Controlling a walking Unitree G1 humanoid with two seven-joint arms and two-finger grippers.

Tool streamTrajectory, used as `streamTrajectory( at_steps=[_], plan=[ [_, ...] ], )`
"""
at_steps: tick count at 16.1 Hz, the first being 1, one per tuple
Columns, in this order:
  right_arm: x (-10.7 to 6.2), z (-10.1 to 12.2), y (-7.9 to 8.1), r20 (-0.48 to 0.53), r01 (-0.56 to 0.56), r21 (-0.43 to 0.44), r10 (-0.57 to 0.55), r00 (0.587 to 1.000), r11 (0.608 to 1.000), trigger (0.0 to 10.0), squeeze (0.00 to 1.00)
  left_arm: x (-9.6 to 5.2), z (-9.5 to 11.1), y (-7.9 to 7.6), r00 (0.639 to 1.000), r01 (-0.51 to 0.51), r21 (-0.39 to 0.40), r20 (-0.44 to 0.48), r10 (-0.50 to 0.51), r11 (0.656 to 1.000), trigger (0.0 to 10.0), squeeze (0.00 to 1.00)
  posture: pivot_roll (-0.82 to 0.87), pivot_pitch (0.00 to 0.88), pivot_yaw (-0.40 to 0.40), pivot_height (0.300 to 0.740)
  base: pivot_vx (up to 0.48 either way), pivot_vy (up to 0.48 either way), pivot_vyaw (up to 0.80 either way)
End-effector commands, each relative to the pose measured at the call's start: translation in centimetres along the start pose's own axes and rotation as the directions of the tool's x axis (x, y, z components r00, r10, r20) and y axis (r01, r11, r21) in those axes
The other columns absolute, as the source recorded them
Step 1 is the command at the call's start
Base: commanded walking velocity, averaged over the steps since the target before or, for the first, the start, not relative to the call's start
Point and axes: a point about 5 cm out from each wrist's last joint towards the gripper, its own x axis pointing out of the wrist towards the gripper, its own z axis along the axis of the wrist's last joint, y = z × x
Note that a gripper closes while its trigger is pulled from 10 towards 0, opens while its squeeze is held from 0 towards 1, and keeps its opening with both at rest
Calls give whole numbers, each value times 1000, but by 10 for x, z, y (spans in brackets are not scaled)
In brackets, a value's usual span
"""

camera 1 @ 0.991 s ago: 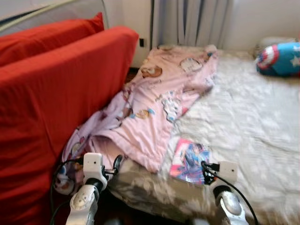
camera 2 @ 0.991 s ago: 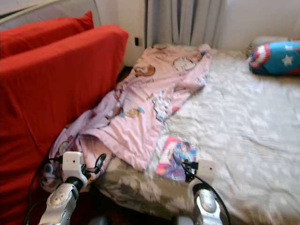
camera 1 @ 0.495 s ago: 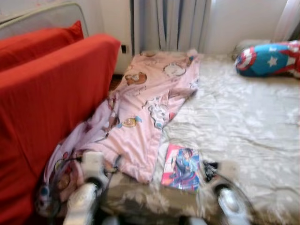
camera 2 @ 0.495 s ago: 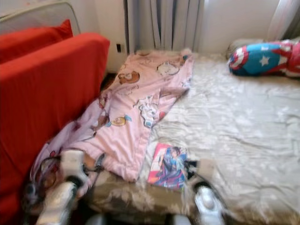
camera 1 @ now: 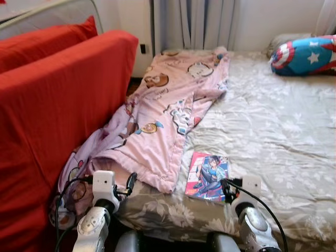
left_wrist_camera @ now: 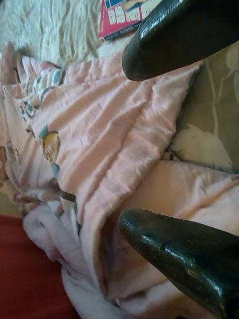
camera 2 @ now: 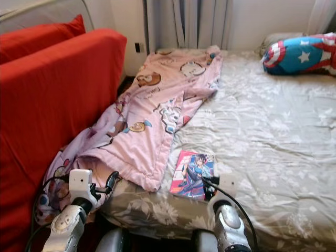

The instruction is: Clean up the room

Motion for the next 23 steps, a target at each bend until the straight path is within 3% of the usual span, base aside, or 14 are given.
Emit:
streamTrajectory(
  at_steps=[1,4,5,8,9,13,17,18,23],
  plan=[
    [1,-1,0,-21,11,11,-11,1000,1000,10000,0,-2,1,2,1000,5,13,-8,-5,1000,10000,0,0,79,40,605,0,0,0],
    [-1,-9,3,-35,22,89,-19,999,996,10000,0,-22,4,15,1000,10,50,-18,-10,999,10000,0,60,126,66,605,0,0,0],
    [2,-3,5,0,-1,118,1,1000,993,10000,1000,-27,4,19,1000,6,62,-30,-4,998,10000,0,80,146,76,605,0,0,0],
    [6,14,5,84,-11,157,-2,996,988,10000,1000,-41,6,25,999,8,79,-48,-4,997,10000,0,103,192,92,605,0,0,0],
    [7,21,2,117,-5,172,-16,993,985,10000,0,-45,7,26,998,8,82,-60,-3,997,10000,0,112,205,96,605,0,0,0],
    [5,32,-8,210,-20,232,-30,977,973,10000,0,-62,5,32,994,6,96,-107,5,995,10000,0,132,240,113,605,0,0,0],
    [2,19,-11,164,-32,293,-17,986,956,10000,0,-64,11,33,994,9,106,-114,3,994,10000,0,157,256,119,605,0,0,0],
    [2,15,-10,154,-44,349,-11,988,936,10000,0,-63,13,34,993,10,111,-115,3,994,10000,0,160,257,120,605,0,0,0],
    [1,10,-7,141,-73,367,22,990,928,10000,0,-69,19,37,993,5,126,-120,10,992,10000,0,168,262,125,605,0,0,0]
  ],
)
